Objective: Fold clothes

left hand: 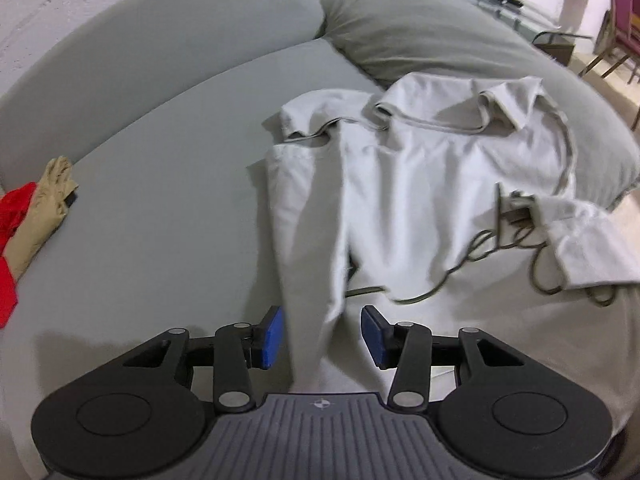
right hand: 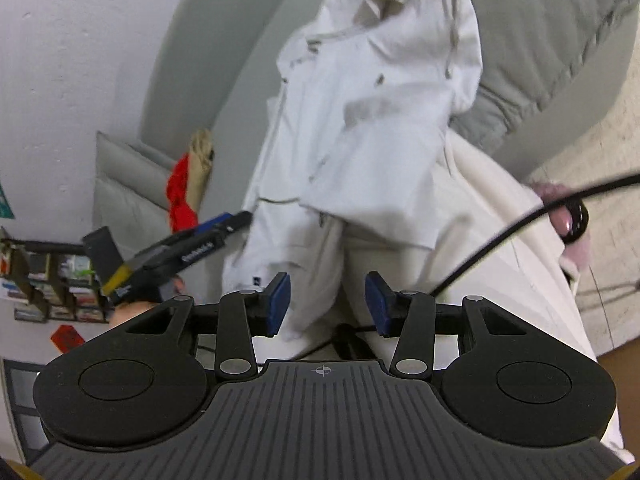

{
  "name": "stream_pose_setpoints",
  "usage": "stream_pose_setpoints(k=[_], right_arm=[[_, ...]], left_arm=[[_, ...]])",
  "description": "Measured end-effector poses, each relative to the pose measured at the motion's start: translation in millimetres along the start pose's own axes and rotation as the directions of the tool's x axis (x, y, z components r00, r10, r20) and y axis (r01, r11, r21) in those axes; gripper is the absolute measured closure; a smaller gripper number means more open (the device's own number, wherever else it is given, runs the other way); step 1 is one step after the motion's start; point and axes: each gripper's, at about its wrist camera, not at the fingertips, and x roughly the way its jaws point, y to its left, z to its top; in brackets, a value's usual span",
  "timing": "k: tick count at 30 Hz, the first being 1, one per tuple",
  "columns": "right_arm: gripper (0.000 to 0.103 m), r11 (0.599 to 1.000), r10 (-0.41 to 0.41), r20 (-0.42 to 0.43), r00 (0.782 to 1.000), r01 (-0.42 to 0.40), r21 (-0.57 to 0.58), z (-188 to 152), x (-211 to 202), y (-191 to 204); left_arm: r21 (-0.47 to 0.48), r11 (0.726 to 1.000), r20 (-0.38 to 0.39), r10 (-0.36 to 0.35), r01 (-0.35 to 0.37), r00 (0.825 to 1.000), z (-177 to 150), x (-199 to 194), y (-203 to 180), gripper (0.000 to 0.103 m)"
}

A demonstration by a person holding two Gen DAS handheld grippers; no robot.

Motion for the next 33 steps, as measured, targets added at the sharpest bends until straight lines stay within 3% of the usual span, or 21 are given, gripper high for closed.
stream_pose_setpoints(k=[3,7,10,12,17,20,22,23,24,26,28,30,31,33], right_arm=[[0.056,0.999,-0.022,0.021,1.0,0.022,0.037,3,8,-9],[0.056,0.995,-0.102,0.12,0.988,0.1,0.022,3,-1,-9],[0.054,0.986,-0.149,0.164,0.975,0.16,-0.056,0,-13,-3],[0.051,0.974,-0.173,0.136,0.976,0.19,-0.125,1,-7,2],[0.051,0.901,-0.274,0.161,0.948,0.312,-0.301,-3,10,19],[0.052,0.914,-0.272,0.198,0.942,0.317,-0.254,6,14,11],[0.065,0.946,-0.227,0.235,0.945,0.271,-0.179,13,15,-3],[0.097,0.96,-0.19,0.247,0.95,0.233,-0.156,14,15,-9],[0.099,0.97,-0.165,0.246,0.955,0.202,-0.136,14,15,-13],[0.099,0.979,-0.143,0.328,0.934,0.182,-0.09,12,1,-16],[0.099,0.984,-0.143,0.437,0.888,0.173,-0.03,11,-20,-20],[0.099,0.984,-0.181,0.484,0.856,0.16,0.084,15,-38,-32],[0.097,0.98,-0.193,0.471,0.861,0.145,0.136,18,-41,-39],[0.064,0.973,-0.19,0.395,0.899,0.118,0.201,22,-40,-49]], left_arm=[[0.059,0.998,-0.019,0.031,-0.03,0.999,-1,13,-4,0.061],[0.1,0.991,-0.032,0.092,-0.089,0.995,-5,22,-6,0.086],[0.086,0.99,-0.039,0.111,-0.107,0.993,-8,26,-1,0.086],[0.077,0.99,-0.043,0.125,-0.121,0.991,-9,27,4,0.086],[0.057,0.988,-0.035,0.145,-0.143,0.989,-6,33,8,0.087],[0.03,0.986,-0.033,0.165,-0.165,0.986,-6,39,11,0.092],[-0.006,0.986,-0.036,0.164,-0.164,0.986,-7,39,13,0.092],[-0.017,0.986,-0.033,0.167,-0.168,0.985,-7,38,15,0.092],[-0.025,0.985,-0.027,0.172,-0.173,0.985,-8,36,17,0.093],[-0.046,0.983,-0.019,0.179,-0.18,0.984,-10,34,22,0.093],[-0.076,0.979,-0.021,0.186,-0.188,0.982,-13,32,27,0.093],[-0.096,0.979,-0.034,0.177,-0.179,0.984,-15,33,32,0.093],[-0.105,0.979,-0.036,0.171,-0.174,0.985,-16,33,35,0.092],[-0.117,0.978,-0.038,0.172,-0.175,0.984,-18,29,36,0.091]])
